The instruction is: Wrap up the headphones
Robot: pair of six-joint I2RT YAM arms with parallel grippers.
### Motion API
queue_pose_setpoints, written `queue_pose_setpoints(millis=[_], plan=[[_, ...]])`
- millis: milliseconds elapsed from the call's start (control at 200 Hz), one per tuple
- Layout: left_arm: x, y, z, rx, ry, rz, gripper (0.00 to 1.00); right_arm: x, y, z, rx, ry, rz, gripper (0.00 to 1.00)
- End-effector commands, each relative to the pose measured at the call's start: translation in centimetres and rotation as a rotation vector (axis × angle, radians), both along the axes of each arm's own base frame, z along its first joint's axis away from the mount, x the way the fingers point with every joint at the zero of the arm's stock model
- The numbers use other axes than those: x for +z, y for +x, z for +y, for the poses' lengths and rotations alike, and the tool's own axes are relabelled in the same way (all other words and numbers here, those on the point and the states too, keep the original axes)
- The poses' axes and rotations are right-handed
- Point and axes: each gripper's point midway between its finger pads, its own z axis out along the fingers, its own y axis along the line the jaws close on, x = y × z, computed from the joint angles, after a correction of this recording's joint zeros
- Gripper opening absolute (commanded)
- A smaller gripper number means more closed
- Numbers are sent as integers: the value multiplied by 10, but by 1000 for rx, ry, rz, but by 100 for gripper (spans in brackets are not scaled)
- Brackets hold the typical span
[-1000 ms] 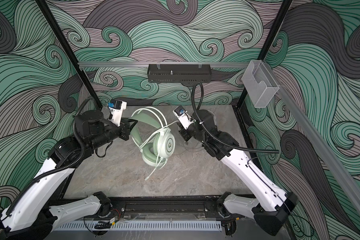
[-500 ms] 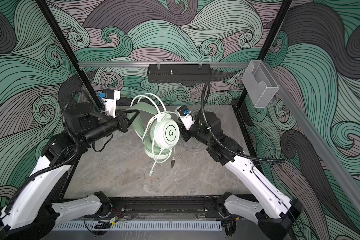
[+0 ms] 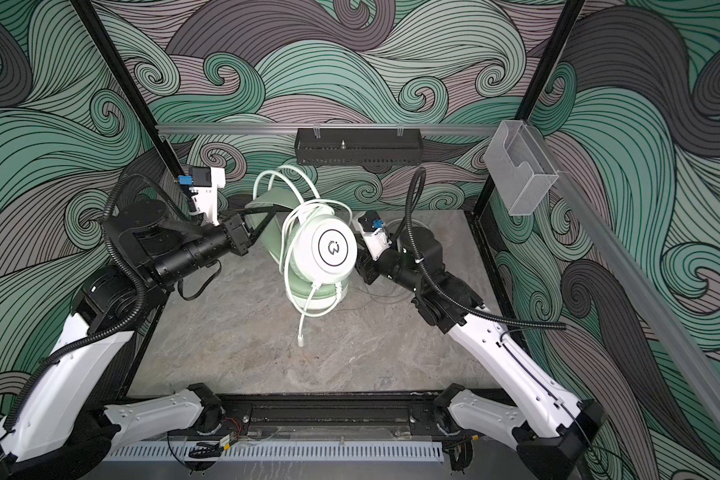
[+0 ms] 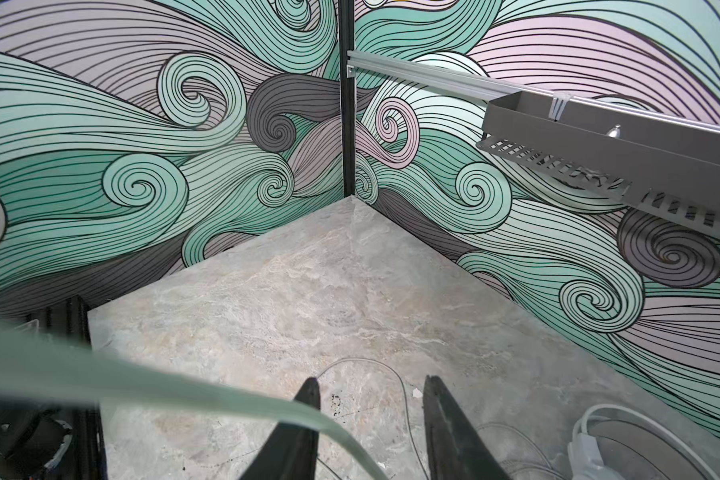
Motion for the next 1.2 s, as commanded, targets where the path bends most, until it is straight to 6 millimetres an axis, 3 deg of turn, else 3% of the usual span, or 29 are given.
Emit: queue_pose_setpoints(millis=[0, 465, 961, 1196], plan=[[52, -11, 10, -2, -181, -73, 0, 7, -1, 5, 26, 82, 11, 45], [72, -10, 13, 12, -274, -83, 0, -42, -5, 24, 103, 175, 188, 42], [79, -10, 14, 12, -310, -86, 0, -65, -3, 29, 118, 148, 230, 41], [81, -9, 15, 14, -318, -89, 0, -74, -11, 29, 144, 141, 250, 48]])
